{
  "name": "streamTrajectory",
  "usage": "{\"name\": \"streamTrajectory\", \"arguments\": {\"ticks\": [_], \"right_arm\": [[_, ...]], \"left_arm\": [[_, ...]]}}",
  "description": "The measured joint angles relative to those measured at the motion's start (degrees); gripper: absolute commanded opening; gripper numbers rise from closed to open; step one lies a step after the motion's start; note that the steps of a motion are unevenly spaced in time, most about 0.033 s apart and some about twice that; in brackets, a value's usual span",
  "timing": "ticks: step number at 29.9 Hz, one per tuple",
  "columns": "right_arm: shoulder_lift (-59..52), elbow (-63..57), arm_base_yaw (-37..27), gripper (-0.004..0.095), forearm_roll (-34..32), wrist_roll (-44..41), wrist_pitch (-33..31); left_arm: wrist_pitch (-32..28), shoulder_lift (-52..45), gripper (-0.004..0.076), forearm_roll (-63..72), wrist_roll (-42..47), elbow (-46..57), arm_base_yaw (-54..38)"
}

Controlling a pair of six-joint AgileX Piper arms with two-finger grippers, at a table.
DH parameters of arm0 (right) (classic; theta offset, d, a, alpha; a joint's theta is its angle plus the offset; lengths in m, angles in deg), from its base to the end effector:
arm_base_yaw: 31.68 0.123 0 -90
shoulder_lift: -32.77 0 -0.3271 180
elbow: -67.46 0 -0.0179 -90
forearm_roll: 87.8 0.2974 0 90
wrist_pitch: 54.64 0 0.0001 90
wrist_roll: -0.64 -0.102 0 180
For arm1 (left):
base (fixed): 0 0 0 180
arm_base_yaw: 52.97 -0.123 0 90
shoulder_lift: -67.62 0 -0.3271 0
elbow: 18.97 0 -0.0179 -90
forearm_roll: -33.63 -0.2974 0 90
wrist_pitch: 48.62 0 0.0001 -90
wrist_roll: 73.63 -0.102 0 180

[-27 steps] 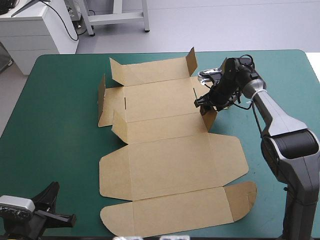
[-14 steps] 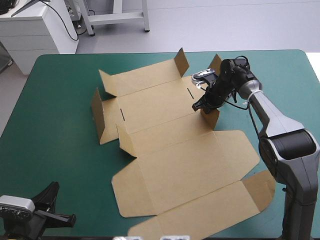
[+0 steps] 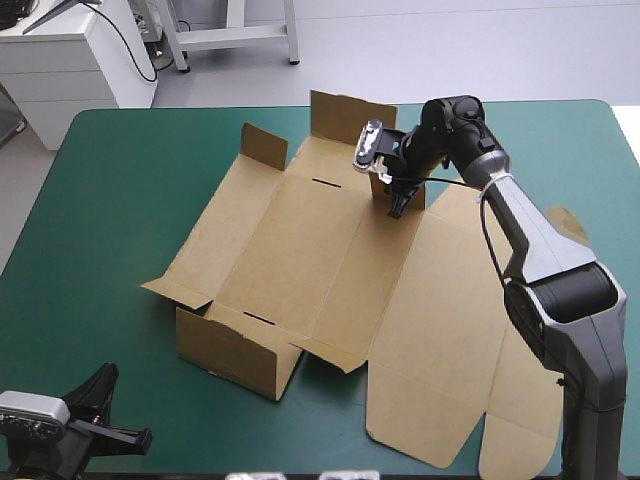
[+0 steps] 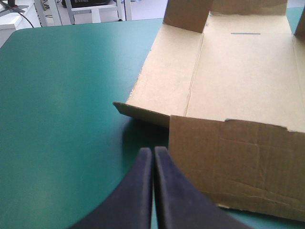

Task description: Fold the box

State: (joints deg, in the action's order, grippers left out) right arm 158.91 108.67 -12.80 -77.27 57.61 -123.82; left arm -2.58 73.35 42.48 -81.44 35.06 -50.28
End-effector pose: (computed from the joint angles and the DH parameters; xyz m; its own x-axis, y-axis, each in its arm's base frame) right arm 0.4976 0.1886 0.3411 -0.1962 -0.9008 -0.3874 -0.9134 0.3115 -0.2619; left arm 0.0196 -0.0122 0.2938 -0.2617 0.0408 -0.9643 0.1608 0.9870 -0.0019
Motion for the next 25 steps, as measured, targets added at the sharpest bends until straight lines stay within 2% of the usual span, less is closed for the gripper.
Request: {"name": "streamTrajectory", "arguments": {"ticks": [6, 12, 19, 25], "right_arm": [[0.00, 2.20, 2.53, -0.0021, -0.19, 14.97, 2.96], [0.14, 2.20, 5.25, -0.0021, 1.09, 21.23, 4.96], [0.51, 2.20, 5.79, -0.0021, 3.81, 20.94, 6.64], [3.61, 2.33, 5.79, 0.0019, 3.81, 12.73, 6.95]], "left_arm": [[0.00, 0.00, -0.0008, 0.00, 0.00, 0.00, 0.00], [0.00, 0.00, -0.0008, 0.00, 0.00, 0.00, 0.00], [0.00, 0.00, -0.0008, 0.00, 0.00, 0.00, 0.00], [0.00, 0.00, -0.0008, 0.00, 0.00, 0.00, 0.00]]}}
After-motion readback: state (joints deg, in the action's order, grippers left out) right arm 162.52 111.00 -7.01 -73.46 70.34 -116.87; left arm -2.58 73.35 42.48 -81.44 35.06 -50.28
